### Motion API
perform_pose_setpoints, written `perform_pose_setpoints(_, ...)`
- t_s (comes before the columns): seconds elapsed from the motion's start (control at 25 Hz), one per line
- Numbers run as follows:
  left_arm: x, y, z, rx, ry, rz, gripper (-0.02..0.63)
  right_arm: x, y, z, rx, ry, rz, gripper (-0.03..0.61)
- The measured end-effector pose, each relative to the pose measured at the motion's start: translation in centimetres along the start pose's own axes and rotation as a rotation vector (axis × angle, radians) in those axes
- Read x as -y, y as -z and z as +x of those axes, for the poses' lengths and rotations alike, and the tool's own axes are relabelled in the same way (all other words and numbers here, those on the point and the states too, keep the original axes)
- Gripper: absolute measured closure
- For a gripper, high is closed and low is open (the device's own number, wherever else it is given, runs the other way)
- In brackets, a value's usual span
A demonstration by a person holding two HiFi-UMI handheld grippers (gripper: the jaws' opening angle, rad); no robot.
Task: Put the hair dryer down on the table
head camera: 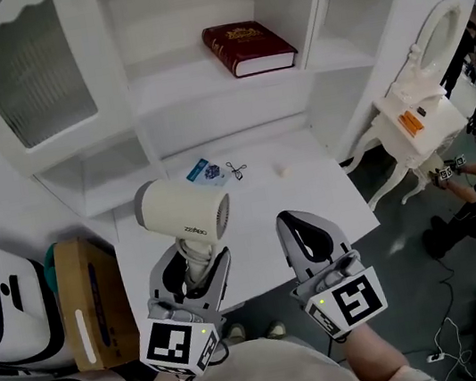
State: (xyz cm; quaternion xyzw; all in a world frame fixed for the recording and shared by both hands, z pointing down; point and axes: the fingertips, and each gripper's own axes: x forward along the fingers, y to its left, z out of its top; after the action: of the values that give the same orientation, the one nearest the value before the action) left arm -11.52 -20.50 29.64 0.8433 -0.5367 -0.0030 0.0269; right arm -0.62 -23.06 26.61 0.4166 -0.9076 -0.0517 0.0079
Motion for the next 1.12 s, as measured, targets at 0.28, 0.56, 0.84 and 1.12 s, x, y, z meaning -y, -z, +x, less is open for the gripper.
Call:
perform_pose_setpoints(0.28, 1.8, 0.5, 0.7, -0.017, -0.011, -0.014, 0.373, 1.4, 0.7, -1.2, -0.009, -0.006, 0.022, 0.557)
perform_pose_setpoints(0.56, 2.3, 1.3, 1.0, -0.042, -0.016, -0.010, 0.374, 2.3, 1.6, -1.8, -0.017, 0.002, 0.039, 0.557)
perform_pose_setpoints(0.84, 2.5, 2.1, 1.2, -0.082, 0.017, -0.023, 0.374, 2.2, 2.2, -1.9, -0.026, 0.000, 0.051, 0.557)
perform_pose_setpoints(1.12, 1.4, 1.4, 3.9, -0.139, 0.054, 0.025, 0.374, 3.5, 1.0, 0.4, 0.002, 0.019, 0.011, 0.557)
